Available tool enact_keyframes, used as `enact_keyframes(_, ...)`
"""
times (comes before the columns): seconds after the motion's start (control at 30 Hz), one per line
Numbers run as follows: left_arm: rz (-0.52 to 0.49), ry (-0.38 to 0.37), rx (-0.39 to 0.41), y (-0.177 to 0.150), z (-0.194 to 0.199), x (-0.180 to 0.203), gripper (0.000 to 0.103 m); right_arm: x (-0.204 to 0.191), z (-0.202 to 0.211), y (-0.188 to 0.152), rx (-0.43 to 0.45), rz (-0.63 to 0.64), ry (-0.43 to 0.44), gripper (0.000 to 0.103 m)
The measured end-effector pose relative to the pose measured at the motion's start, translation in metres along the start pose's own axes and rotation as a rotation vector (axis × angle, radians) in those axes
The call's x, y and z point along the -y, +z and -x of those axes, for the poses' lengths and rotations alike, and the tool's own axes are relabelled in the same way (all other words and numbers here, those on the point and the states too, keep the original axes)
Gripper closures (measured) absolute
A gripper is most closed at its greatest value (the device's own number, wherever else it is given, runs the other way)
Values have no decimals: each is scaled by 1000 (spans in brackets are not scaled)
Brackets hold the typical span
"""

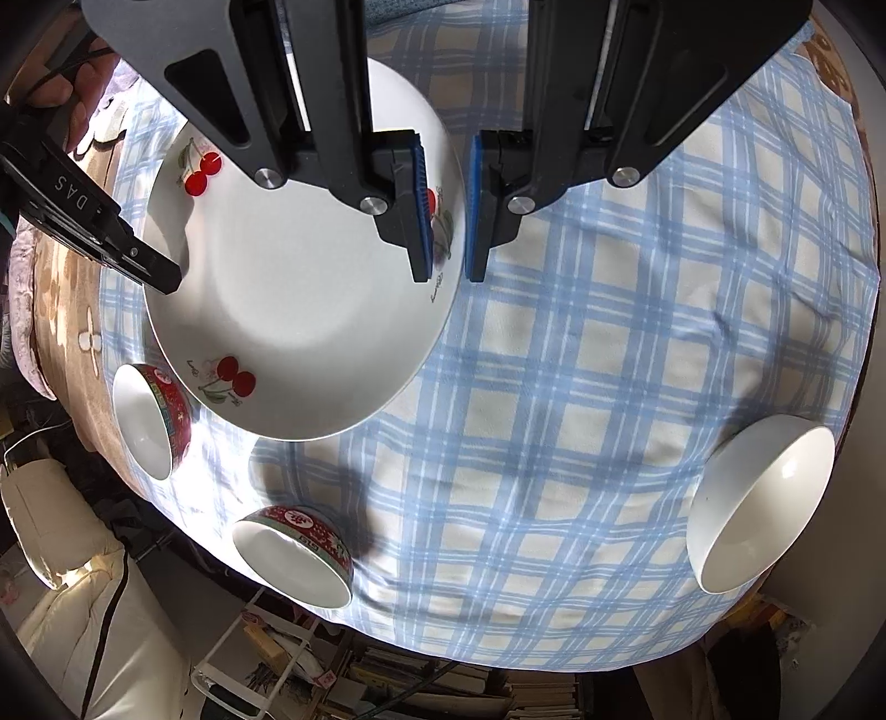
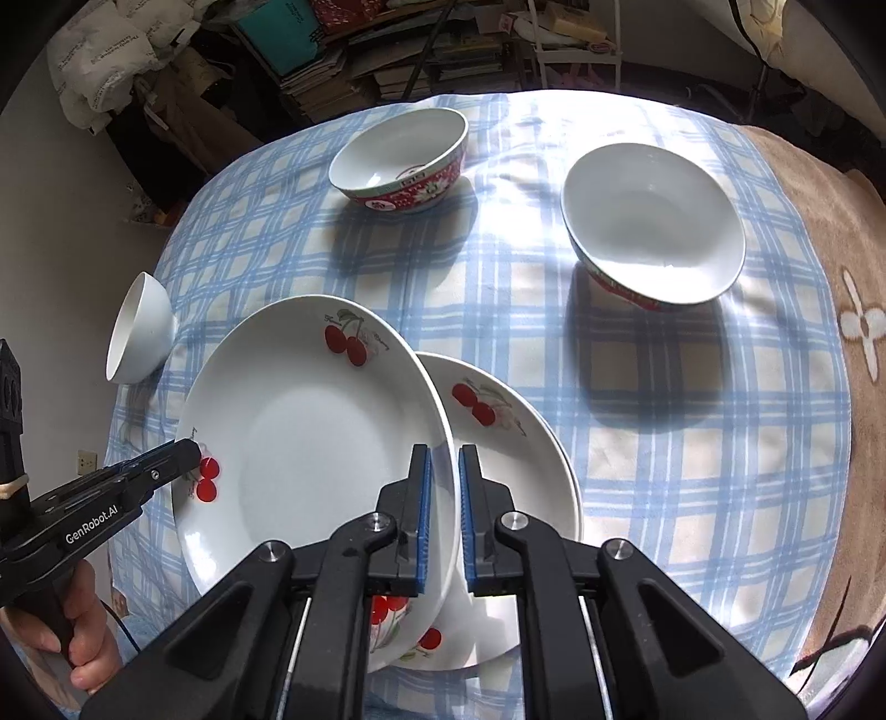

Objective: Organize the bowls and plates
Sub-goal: 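Lift the cherry plate with both grippers and carry it over another cherry plate, then lower the cherry plate onto the other plate and open both grippers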

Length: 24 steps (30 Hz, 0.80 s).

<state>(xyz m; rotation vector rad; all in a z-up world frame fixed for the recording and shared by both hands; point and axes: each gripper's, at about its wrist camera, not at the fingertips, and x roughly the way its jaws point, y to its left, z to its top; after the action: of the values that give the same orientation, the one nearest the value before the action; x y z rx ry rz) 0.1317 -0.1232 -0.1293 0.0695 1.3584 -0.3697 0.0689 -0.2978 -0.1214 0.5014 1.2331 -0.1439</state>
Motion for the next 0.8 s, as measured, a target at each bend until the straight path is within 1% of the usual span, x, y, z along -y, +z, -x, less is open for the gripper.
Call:
enact_keyframes(0.23, 11, -10, -29, -10, -7, 4, 92, 11, -8, -15, -13, -26, 1, 91)
enact_keyframes(0.37, 2, 2, -29, -13, -9, 10, 92, 15, -8, -20, -7, -32, -18, 91)
enact_keyframes(0.57, -5, 7, -54, -17, -21, 21, 92, 18, 0, -21, 36, -26, -67, 90)
enact_keyframes(0.8, -11, 9, -75, -19, -28, 30, 92, 28, -4, -22, 21, -58, -96, 90)
